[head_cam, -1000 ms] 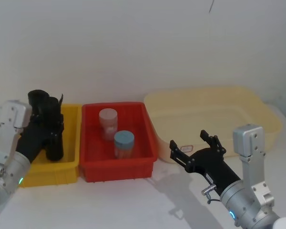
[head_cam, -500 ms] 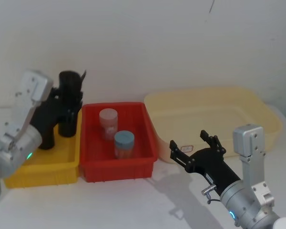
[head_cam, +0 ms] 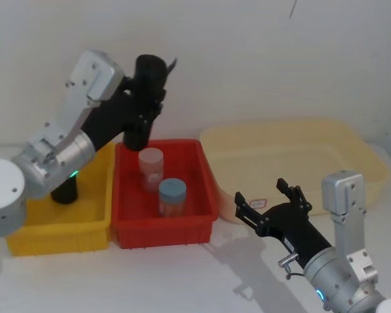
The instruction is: Pick up the garbage bag with the one hand and transfer it to the other hand.
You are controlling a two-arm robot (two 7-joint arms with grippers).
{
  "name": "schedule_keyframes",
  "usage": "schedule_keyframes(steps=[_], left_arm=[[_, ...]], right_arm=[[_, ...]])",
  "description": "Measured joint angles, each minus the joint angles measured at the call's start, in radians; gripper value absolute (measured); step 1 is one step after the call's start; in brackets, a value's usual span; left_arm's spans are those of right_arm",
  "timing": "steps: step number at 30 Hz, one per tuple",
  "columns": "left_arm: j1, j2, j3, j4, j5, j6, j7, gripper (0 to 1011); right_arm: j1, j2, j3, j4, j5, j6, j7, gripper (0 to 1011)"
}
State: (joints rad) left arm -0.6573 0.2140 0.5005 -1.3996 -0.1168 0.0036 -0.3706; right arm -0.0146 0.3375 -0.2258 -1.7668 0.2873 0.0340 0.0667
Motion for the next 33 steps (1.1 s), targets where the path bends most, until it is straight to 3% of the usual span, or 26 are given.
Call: schedule_keyframes(steps=[10,25,33], left_arm=[[-0.052,-0.058,0.031,0.115,-0.049,-0.070,-0.090,477],[-0.120,-0.171,0.064,0.391,-0.155,-0.196,-0.242,477],[-0.166,-0.222,0.080,0.501,-0.184,-0.242,-0.302,477]], right_arm=[[0.000,0.000,0.000,0.000,0.000,0.000,0.000,1000],[0.000,0.000,0.000,0.000,0.000,0.000,0.000,1000],[0.000,0.000,0.000,0.000,0.000,0.000,0.000,1000]])
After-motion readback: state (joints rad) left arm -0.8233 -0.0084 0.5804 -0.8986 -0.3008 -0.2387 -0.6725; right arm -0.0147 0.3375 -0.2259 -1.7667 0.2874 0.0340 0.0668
